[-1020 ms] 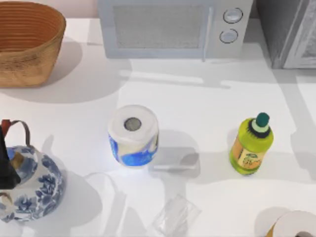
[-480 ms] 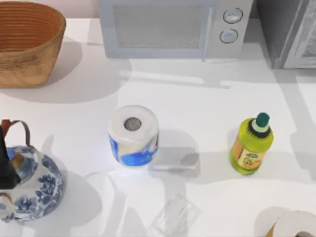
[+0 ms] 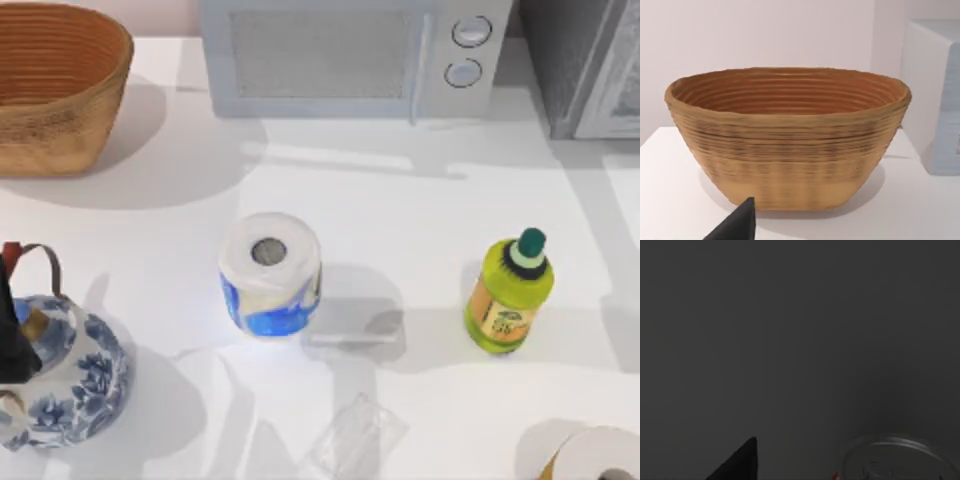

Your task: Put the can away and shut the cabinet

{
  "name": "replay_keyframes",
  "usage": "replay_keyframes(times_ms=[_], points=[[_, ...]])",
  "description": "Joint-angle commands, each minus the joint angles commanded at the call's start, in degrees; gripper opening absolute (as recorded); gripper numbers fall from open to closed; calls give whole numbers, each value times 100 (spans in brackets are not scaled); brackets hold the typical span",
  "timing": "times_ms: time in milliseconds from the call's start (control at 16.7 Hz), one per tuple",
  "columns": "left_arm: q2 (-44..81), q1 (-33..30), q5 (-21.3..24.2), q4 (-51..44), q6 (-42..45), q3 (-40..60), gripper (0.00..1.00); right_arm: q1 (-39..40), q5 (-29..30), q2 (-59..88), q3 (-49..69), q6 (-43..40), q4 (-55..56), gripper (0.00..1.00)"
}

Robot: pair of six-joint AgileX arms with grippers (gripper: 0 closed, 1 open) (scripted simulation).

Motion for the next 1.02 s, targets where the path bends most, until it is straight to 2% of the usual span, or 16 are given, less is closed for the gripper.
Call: replay_keyframes(times_ms=[300,780,1020], points=[[0,0,0,0,0,0,100,-42,-338,-2304,-2660,-133,891,100],[0,0,0,0,0,0,100,-196,-686,-6809,-9184,-146,2349,100],[0,0,0,0,0,0,100,-319,-683,-8764,-11904,-96,2884,100]])
